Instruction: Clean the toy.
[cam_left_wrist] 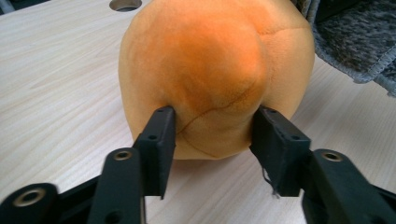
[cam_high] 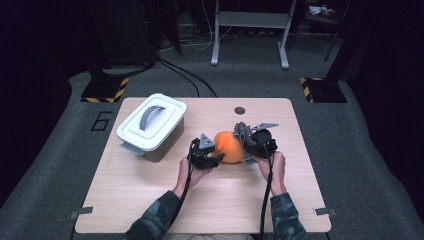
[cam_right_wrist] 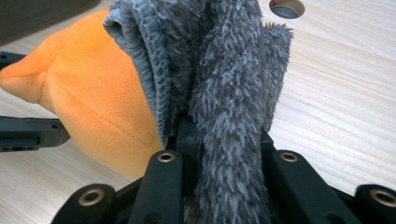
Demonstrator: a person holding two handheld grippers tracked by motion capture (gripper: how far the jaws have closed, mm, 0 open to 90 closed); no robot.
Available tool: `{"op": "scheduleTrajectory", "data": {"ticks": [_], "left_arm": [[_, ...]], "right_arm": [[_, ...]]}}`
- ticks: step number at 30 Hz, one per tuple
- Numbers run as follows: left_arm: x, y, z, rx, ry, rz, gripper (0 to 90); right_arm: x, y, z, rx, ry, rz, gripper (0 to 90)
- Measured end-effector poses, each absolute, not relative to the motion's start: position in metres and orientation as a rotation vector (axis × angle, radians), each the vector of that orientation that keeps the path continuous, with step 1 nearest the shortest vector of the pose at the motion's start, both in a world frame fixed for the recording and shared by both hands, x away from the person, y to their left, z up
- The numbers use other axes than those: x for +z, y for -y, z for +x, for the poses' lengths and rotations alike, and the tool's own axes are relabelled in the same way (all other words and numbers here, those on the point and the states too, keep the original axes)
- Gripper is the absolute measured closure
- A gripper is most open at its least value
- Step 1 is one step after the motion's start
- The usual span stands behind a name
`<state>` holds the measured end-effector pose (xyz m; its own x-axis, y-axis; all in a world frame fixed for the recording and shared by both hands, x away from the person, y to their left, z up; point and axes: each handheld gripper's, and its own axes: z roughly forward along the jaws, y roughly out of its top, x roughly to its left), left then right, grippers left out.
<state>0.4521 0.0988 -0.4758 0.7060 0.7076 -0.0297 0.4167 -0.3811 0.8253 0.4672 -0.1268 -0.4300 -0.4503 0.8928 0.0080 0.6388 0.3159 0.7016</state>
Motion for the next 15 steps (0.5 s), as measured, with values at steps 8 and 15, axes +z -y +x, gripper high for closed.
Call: {"op": "scheduleTrajectory", "data": {"ticks": [8, 15], "left_arm": [[-0.4763, -0.0951, 0.4524, 0.439, -0.841, 2.032, 73.7], [-0.4732, -0.0971, 0.4536, 0.402, -0.87, 1.993, 79.3]], "right_arm": [[-0.4313, 0.1295, 0.4658, 0.926, -2.184, 1.374, 73.4], [-0.4281, 0.1362, 0.4617, 0.969, -2.15, 1.367, 73.4]]}}
